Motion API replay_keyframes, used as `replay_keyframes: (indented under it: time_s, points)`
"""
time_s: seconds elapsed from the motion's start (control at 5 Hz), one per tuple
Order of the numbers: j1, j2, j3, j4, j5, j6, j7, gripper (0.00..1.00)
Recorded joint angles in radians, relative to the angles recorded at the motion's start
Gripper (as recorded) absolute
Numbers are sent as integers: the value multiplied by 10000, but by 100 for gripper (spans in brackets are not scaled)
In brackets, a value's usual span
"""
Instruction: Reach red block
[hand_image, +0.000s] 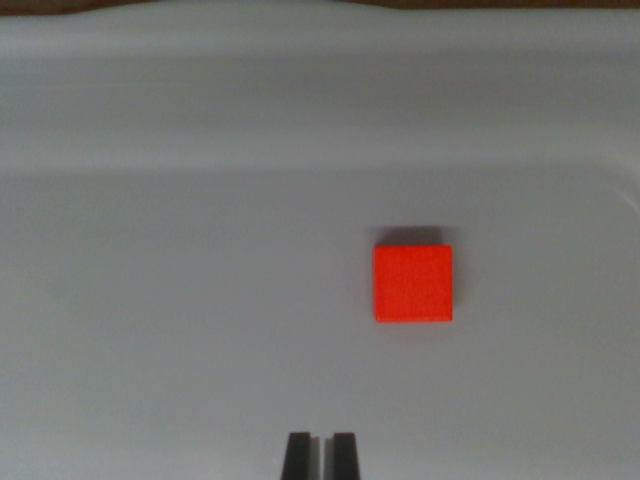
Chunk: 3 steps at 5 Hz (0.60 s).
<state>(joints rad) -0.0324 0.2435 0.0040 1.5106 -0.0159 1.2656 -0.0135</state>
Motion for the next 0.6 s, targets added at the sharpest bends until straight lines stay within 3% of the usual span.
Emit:
replay_keyframes:
  time_s: [0.2, 0.4, 0.6]
  points:
    - [-66, 371, -44, -121, 26, -459, -93, 0]
    - [-66, 371, -44, -121, 26, -459, -93, 0]
    - [-134, 759, -90, -248, 53, -938, -190, 0]
